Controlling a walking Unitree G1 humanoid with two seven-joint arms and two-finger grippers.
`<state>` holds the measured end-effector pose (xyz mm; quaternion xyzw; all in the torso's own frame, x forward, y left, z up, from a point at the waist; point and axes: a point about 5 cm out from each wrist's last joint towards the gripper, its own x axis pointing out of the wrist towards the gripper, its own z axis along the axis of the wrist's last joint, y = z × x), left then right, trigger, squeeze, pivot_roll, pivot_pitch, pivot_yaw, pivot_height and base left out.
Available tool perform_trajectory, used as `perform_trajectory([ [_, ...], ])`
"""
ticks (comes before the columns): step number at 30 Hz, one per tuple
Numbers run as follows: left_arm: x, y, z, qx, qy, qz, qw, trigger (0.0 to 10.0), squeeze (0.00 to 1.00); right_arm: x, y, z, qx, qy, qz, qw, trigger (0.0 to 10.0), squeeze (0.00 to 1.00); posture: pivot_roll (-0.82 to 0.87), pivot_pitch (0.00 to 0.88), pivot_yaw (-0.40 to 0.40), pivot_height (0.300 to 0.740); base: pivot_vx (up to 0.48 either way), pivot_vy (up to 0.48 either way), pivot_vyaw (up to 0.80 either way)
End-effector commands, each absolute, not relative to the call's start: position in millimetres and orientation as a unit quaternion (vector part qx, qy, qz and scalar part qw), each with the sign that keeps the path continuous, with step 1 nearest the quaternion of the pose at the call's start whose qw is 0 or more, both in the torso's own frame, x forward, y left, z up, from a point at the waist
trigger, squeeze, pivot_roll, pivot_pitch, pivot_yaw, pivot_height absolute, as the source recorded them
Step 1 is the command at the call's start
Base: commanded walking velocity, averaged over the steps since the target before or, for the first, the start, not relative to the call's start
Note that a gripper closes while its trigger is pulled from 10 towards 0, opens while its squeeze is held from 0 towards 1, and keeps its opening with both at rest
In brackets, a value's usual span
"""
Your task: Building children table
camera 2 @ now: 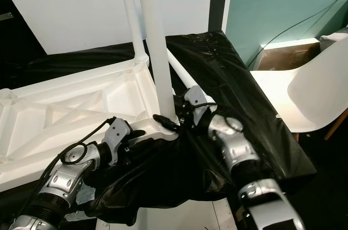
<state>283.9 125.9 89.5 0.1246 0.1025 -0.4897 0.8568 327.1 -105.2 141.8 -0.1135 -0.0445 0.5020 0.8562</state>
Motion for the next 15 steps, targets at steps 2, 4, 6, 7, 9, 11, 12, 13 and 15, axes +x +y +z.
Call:
perform_trajectory([
  [2,276,127,71,0.121,0.148,-0.496,0.847,10.0,0.0,328,-104,137,-0.12,-0.018,0.532,0.838,0.0,0.0,0.0,0.0,0.054,0.74,0.0,0.0,0.0],
  [4,275,127,71,0.121,0.148,-0.495,0.847,10.0,0.0,329,-109,135,-0.13,0.004,0.549,0.825,0.0,0.0,0.0,0.0,0.052,0.74,0.0,0.0,0.0],
  [6,275,127,71,0.121,0.148,-0.495,0.848,10.0,0.0,329,-112,134,-0.135,0.015,0.557,0.819,0.0,0.0,0.0,0.0,0.052,0.74,0.0,0.0,0.0],
  [7,275,127,71,0.121,0.148,-0.495,0.848,10.0,0.0,330,-114,134,-0.138,0.022,0.561,0.816,0.0,0.0,0.0,0.0,0.053,0.74,0.0,0.0,0.0],
  [9,275,127,71,0.121,0.148,-0.495,0.848,10.0,0.0,330,-114,134,-0.138,0.022,0.561,0.816,0.0,0.0,0.0,0.0,0.053,0.74,0.0,0.0,0.0],
  [11,275,127,71,0.12,0.148,-0.495,0.848,10.0,0.0,330,-116,135,-0.138,0.027,0.565,0.813,0.0,0.0,0.0,0.0,0.053,0.74,0.0,0.0,0.0],
  [12,276,127,71,0.121,0.148,-0.495,0.848,10.0,0.0,331,-118,135,-0.14,0.032,0.566,0.812,0.0,0.0,-0.01,0.0,0.054,0.74,0.0,0.0,0.0],
  [13,276,127,71,0.121,0.148,-0.495,0.848,10.0,0.0,331,-118,135,-0.14,0.032,0.566,0.812,0.0,0.0,-0.01,0.0,0.054,0.74,0.0,0.0,0.0],
  [15,276,127,71,0.121,0.148,-0.496,0.847,10.0,0.0,331,-120,133,-0.14,0.039,0.569,0.809,0.0,0.0,-0.01,0.0,0.054,0.74,0.0,0.0,0.0],
])
